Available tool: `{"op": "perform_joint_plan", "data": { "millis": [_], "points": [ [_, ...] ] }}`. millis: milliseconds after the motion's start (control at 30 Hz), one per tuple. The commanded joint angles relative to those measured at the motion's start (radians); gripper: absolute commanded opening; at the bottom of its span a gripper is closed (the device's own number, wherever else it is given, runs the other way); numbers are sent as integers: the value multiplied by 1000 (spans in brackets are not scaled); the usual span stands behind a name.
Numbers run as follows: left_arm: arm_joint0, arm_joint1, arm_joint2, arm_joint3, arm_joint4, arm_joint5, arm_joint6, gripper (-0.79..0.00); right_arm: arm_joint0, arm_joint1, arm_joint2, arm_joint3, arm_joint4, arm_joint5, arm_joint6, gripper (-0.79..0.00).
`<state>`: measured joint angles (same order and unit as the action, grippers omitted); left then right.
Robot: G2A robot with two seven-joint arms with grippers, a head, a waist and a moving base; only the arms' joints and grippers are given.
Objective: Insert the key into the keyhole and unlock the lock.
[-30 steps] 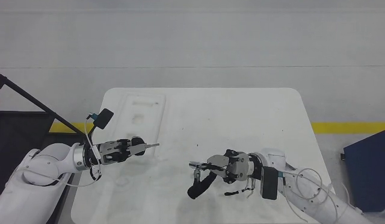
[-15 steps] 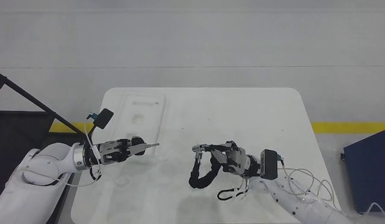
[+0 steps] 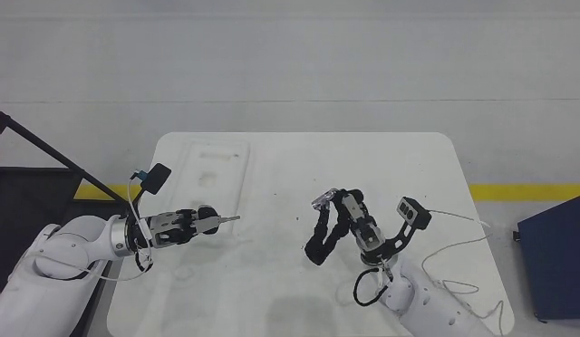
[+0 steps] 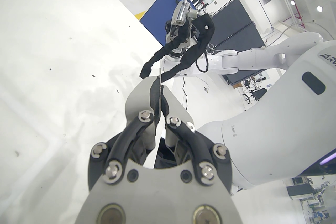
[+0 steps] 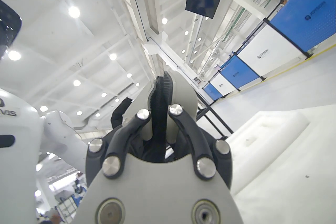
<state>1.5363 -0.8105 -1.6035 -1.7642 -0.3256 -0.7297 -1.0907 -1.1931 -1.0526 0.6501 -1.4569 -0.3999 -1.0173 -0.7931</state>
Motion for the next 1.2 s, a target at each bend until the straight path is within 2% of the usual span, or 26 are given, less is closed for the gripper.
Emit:
{"op": "perform_joint_plan", "data": {
  "millis": [0, 233, 533, 667, 1167],
  "points": [
    [0, 0, 0, 0, 0, 0, 0, -785, -17, -7, -25, -27, 27, 5, -15, -785],
    [0, 0, 0, 0, 0, 0, 0, -785, -8, -18, -66, -1, 19, 5, -15, -785],
    [0, 0, 0, 0, 0, 0, 0, -785, -43, -60, -58, -37, 51, 5, -15, -785],
    [0, 0, 0, 0, 0, 0, 0, -785, -35, -75, 2, -64, -111, 5, -15, -785],
    [0, 0, 0, 0, 0, 0, 0, -785, -33, -76, 10, -64, -142, 5, -15, -785]
  ]
}}
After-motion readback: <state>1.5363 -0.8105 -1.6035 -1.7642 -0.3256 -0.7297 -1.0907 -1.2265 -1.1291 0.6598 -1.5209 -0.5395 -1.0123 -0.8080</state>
